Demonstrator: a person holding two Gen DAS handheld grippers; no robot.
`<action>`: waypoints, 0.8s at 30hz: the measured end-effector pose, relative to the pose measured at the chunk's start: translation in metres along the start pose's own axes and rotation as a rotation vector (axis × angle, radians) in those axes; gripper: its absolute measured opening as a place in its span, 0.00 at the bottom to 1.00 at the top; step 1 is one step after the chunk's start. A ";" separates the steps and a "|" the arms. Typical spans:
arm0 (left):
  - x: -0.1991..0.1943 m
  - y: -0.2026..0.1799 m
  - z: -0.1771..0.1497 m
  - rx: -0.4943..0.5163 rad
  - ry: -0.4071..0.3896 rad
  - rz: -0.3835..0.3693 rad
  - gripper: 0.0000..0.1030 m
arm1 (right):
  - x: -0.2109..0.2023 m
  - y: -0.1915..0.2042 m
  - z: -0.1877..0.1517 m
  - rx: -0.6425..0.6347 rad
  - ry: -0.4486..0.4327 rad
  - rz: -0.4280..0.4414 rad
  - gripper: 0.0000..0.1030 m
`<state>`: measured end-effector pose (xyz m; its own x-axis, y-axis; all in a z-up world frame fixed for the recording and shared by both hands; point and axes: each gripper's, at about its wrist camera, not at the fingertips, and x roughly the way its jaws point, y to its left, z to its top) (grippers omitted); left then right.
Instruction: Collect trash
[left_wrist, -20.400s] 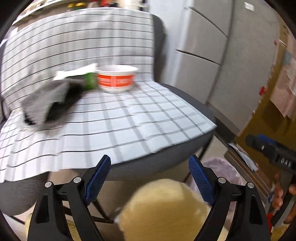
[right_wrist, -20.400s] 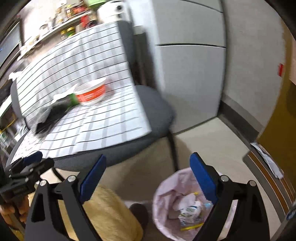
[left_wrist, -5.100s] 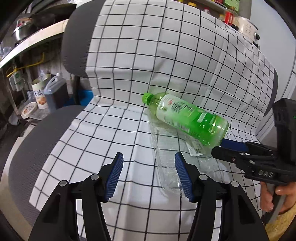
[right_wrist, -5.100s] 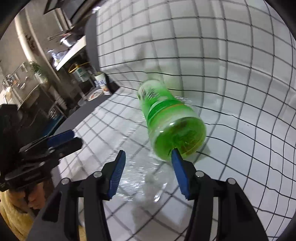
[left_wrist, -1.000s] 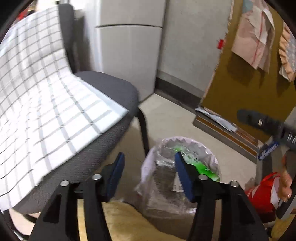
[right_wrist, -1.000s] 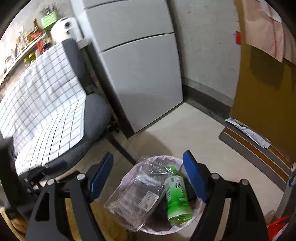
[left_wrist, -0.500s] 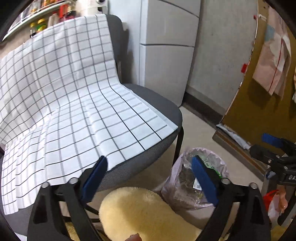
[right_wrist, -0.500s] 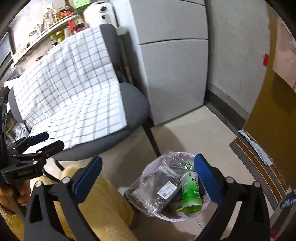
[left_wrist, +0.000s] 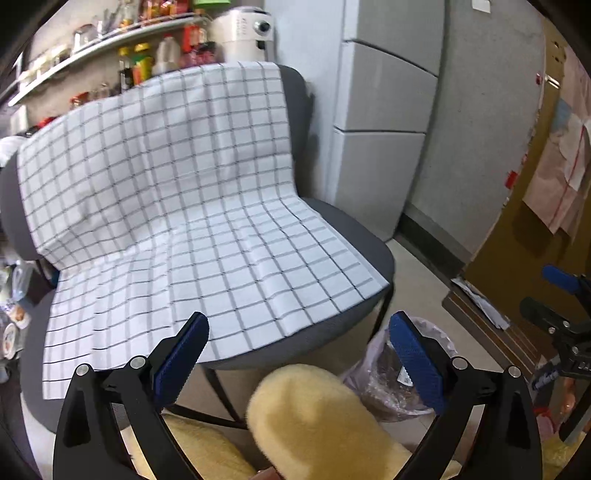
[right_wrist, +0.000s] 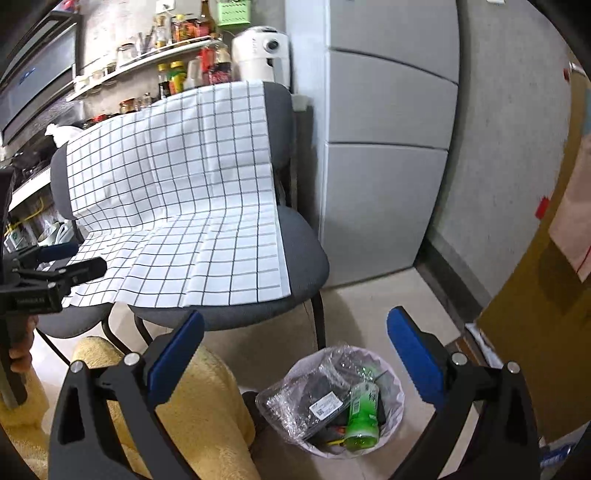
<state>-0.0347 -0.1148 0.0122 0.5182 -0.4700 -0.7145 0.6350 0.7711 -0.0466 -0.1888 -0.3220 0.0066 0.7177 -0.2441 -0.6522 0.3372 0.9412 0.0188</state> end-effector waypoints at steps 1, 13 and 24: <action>-0.004 0.003 0.001 -0.005 -0.007 0.016 0.94 | -0.004 0.002 0.002 -0.006 -0.008 0.009 0.94; -0.025 0.015 0.005 -0.018 -0.056 0.059 0.94 | -0.016 0.010 0.009 -0.023 -0.032 0.018 0.94; -0.021 0.014 0.005 -0.021 -0.050 0.055 0.94 | -0.014 0.012 0.006 -0.021 -0.026 0.017 0.94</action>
<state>-0.0340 -0.0963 0.0302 0.5803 -0.4471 -0.6807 0.5931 0.8048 -0.0230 -0.1912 -0.3088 0.0206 0.7386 -0.2337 -0.6324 0.3122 0.9499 0.0136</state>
